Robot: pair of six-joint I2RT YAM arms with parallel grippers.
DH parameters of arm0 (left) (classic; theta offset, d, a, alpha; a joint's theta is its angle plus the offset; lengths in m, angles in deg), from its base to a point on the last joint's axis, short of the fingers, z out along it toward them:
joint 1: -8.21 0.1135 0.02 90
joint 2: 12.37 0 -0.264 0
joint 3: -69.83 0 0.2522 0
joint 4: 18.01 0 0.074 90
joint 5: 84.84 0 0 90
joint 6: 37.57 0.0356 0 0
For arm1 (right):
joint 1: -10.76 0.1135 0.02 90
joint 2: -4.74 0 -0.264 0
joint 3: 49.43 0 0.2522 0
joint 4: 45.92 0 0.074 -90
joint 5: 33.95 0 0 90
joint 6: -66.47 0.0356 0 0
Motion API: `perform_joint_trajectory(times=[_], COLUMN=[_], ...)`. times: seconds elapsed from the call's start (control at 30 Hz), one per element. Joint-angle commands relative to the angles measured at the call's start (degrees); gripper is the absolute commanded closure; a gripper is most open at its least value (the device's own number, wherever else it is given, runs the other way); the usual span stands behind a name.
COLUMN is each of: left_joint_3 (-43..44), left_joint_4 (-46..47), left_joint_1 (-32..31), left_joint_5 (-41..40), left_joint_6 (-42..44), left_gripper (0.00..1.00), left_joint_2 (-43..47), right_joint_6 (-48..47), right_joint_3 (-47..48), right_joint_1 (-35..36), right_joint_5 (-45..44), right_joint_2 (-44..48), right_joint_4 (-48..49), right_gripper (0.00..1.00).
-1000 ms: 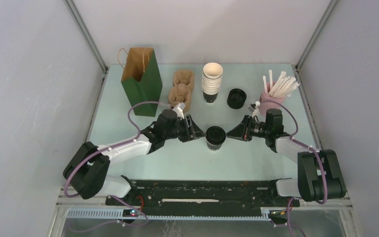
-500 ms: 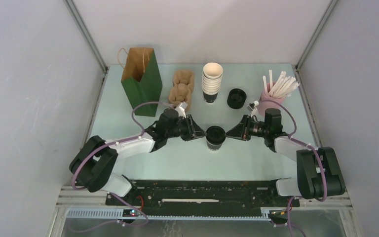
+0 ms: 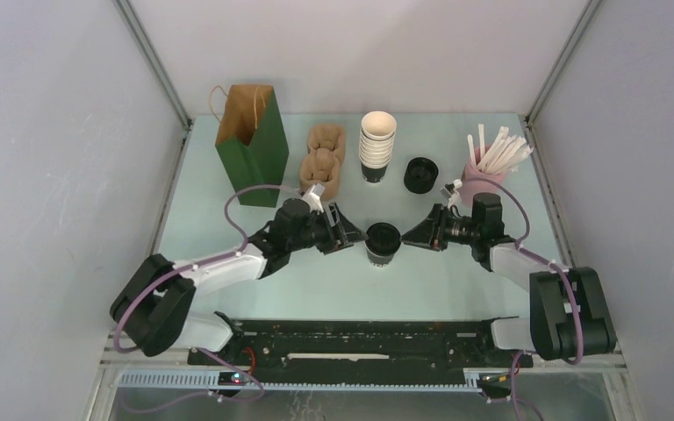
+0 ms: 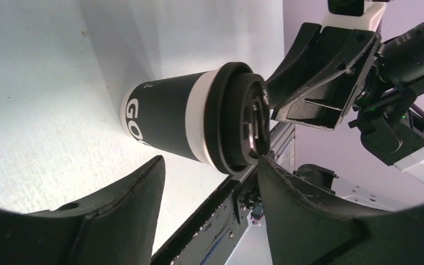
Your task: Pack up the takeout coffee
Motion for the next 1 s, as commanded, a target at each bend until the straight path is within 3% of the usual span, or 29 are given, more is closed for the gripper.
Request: perform_joint_trajectory(times=[0.0,0.2,0.3,0.4,0.53,0.77,0.97], left_joint_3=[-1.4,-2.3,-3.3,-3.9,-4.1,-3.8,-4.2], left_joint_4=[0.7,-0.3,-2.1,-3.0,-2.1,1.8,2.4], left_joint_1=[1.0,1.3,1.3,1.4,1.4,1.4,1.3], left_joint_5=[-1.7,-2.5,-3.9,-4.0,-2.8,0.1,0.3], left_joint_6=[0.1,0.9,2.2,2.9,3.1,2.7,2.9], left_gripper=[0.32,0.31,0.27,0.23,0.3,0.35,0.34], left_joint_2=[5.0,5.4,6.9,7.4,5.4,0.1,-0.9], right_joint_6=[-4.0,-9.9,-15.7,-21.2,-26.7,-31.5,-31.6], right_joint_3=[1.6,5.9,11.1,18.6,26.9,34.0,34.1], right_joint_1=[0.1,0.7,3.9,13.8,26.3,36.4,37.8], right_joint_5=[-2.5,-10.0,-21.9,-37.0,-51.0,-62.6,-63.6], right_joint_2=[5.7,10.3,15.5,18.1,13.9,4.1,2.2], right_joint_4=[-6.4,-20.0,-32.5,-43.4,-50.9,-55.0,-54.6], right_gripper=[0.53,0.49,0.34,0.16,0.07,0.04,0.03])
